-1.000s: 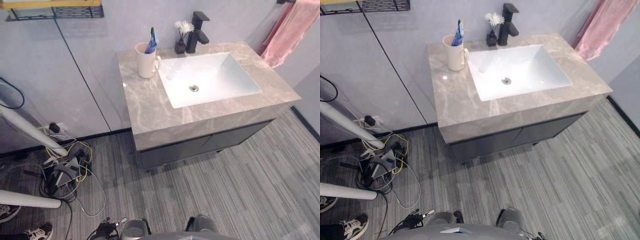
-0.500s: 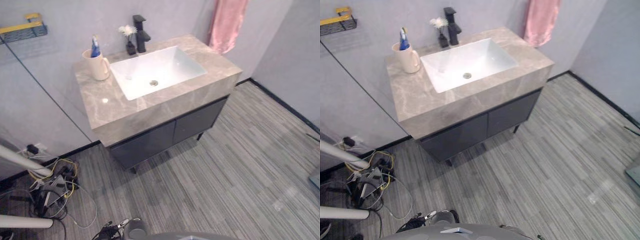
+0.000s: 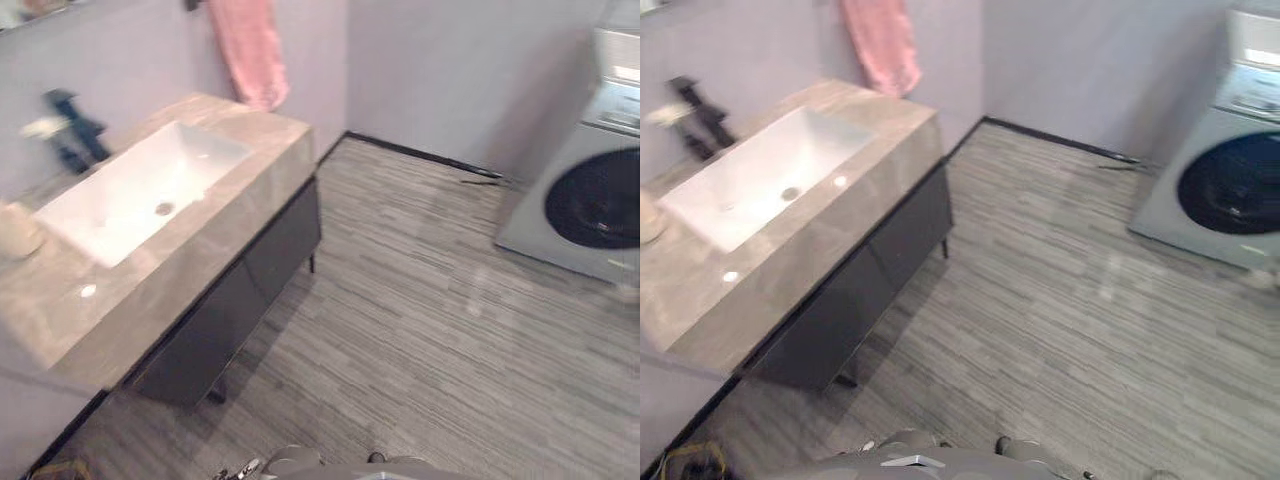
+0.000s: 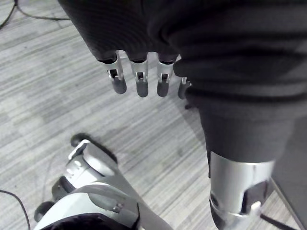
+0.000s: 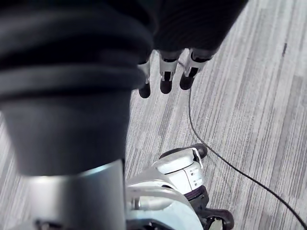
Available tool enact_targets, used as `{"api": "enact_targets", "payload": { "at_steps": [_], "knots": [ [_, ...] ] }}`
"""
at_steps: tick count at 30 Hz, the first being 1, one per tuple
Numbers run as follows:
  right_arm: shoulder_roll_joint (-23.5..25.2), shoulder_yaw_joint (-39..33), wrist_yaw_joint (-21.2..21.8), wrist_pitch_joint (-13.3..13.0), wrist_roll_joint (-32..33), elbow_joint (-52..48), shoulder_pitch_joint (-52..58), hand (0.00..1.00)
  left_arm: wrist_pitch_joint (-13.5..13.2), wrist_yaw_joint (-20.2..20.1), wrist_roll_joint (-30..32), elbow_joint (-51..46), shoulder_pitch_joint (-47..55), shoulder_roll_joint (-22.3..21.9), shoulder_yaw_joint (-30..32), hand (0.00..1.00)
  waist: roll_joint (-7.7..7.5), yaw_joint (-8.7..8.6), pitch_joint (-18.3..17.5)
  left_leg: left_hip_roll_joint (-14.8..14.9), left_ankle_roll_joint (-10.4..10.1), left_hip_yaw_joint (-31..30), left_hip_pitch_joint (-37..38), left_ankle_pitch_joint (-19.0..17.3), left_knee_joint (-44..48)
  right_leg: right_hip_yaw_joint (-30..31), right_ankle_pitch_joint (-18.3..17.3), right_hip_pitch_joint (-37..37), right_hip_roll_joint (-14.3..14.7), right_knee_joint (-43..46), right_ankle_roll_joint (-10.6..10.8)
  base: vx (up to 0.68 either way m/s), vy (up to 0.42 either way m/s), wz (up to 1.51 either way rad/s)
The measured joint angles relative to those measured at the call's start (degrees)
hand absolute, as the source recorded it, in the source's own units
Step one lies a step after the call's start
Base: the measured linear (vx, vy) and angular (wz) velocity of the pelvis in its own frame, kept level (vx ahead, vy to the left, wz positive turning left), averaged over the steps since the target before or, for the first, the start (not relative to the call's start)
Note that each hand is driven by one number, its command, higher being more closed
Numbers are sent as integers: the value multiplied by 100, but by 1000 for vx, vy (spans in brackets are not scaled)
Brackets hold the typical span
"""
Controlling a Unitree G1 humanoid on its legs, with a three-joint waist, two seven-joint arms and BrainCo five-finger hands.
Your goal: Organize washtable
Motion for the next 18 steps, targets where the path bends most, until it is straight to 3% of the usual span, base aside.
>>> {"api": "enact_targets", "payload": {
  "at_steps": [4,5,7,8,9,11,13,15,18],
  "knots": [
    [5,-135,26,107,-4,56,34,0,-39,-14,3,-102,-324,46,-266,0,-91,-9,-216,-110,41,114,28,99,-38,320,-53,-197,32,137,107,240,-28,-47],
    [113,-160,30,116,-3,58,-50,0,-52,-19,0,-100,-448,155,-385,0,-193,-8,-144,-267,78,143,-206,222,579,418,-30,-192,-52,299,143,86,-5,-56],
    [181,-176,15,147,-4,133,-184,0,-86,-24,-7,-104,-501,253,-484,0,-426,-15,-42,-473,258,78,-497,-105,576,559,-11,-240,-189,390,190,-91,32,-55],
    [184,-308,-5,184,3,293,-369,0,-145,-57,-2,-81,-511,331,-623,0,-422,-123,-7,-428,171,12,-204,870,-1360,358,-12,-273,-229,336,249,-94,9,-68],
    [187,-338,-4,192,3,310,-361,0,-151,-60,-1,-51,-484,336,-642,0,-407,-137,7,-322,296,259,-18,1256,-1586,160,-43,-266,-248,294,287,5,-24,-95],
    [168,-452,-9,202,12,305,-405,0,-75,-108,7,-31,-408,429,-618,0,-428,-151,64,-137,300,922,276,1336,-1720,-1876,-125,-264,-914,308,315,188,46,-129],
    [176,-546,-10,182,16,304,-373,0,-9,-130,68,31,-381,462,-639,0,-390,-165,86,38,279,1319,470,1318,-1590,-2675,-77,-179,-1273,245,375,126,39,-140],
    [185,-560,-8,158,17,281,-347,0,-3,-147,78,194,-338,508,-650,0,-404,-174,78,331,142,1999,678,1142,-1125,-3105,469,-215,-1432,-107,340,73,-66,-179],
    [227,-566,-13,90,29,267,-347,0,-16,-162,67,247,-216,560,-648,0,-473,-267,59,463,28,2565,897,923,-987,-3045,1391,-530,-1426,-472,417,-48,-100,-151]
  ]
}}
